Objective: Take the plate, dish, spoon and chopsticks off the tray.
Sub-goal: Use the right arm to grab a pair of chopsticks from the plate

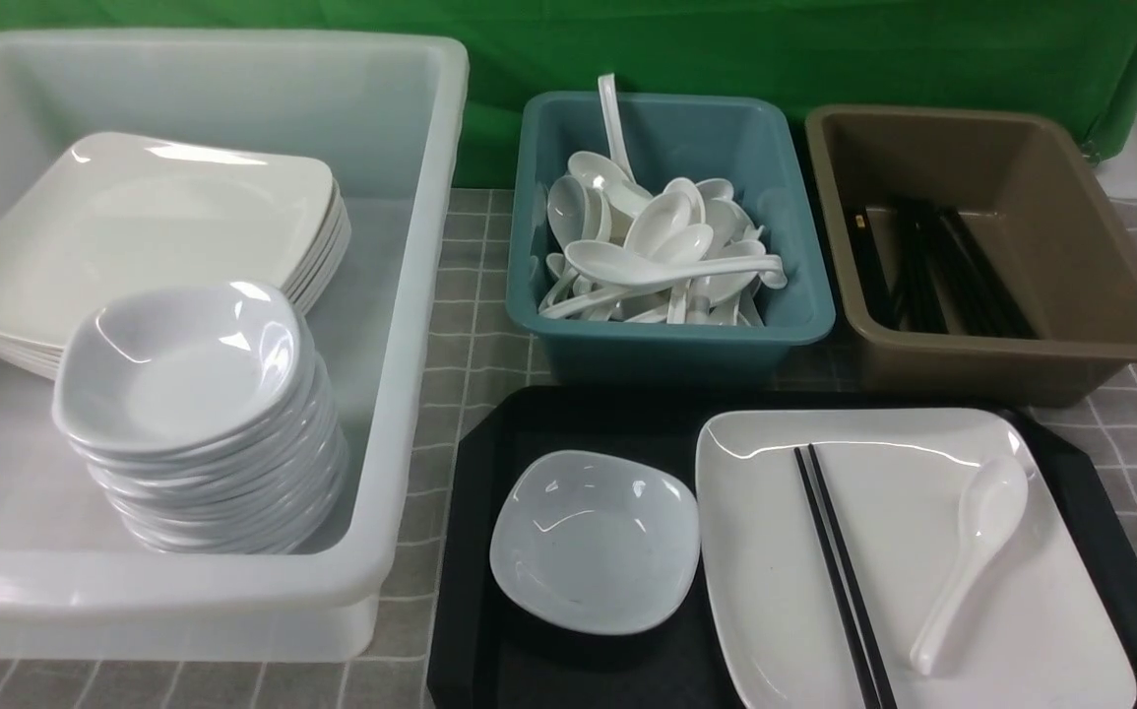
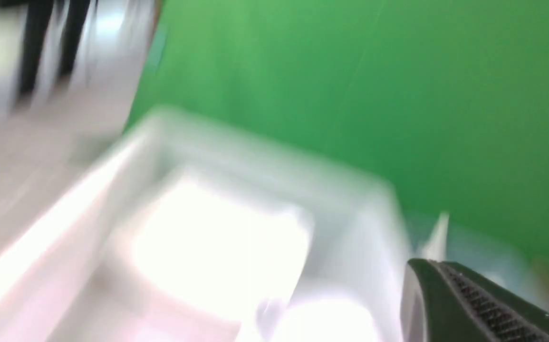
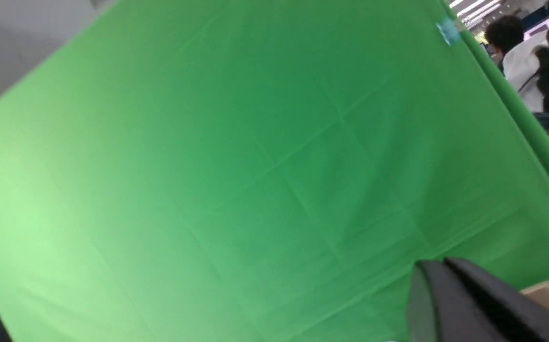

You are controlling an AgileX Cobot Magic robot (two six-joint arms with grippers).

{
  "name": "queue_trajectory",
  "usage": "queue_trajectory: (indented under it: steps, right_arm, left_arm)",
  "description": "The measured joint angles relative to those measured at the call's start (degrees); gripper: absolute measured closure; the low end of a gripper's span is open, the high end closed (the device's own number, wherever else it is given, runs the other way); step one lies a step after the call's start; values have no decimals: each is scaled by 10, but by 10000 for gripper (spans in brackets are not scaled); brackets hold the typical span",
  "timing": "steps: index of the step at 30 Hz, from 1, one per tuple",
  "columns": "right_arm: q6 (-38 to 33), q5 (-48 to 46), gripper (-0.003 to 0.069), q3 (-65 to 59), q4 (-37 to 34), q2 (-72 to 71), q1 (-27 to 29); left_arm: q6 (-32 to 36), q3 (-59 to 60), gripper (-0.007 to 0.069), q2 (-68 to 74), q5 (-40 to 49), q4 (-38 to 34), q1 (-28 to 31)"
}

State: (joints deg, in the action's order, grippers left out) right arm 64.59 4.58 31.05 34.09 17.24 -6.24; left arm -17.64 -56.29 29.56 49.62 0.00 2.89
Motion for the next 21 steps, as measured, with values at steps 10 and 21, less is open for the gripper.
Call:
queue_trajectory:
  steps: [10, 21]
  right_arm:
    - [-323, -653, 638, 267, -82, 278, -312]
    - [-574, -714, 640, 310, -341, 437, -326]
  left_arm:
    - [183, -16, 622, 140, 151, -146, 0]
    - [324, -21, 624, 192, 139, -320, 0]
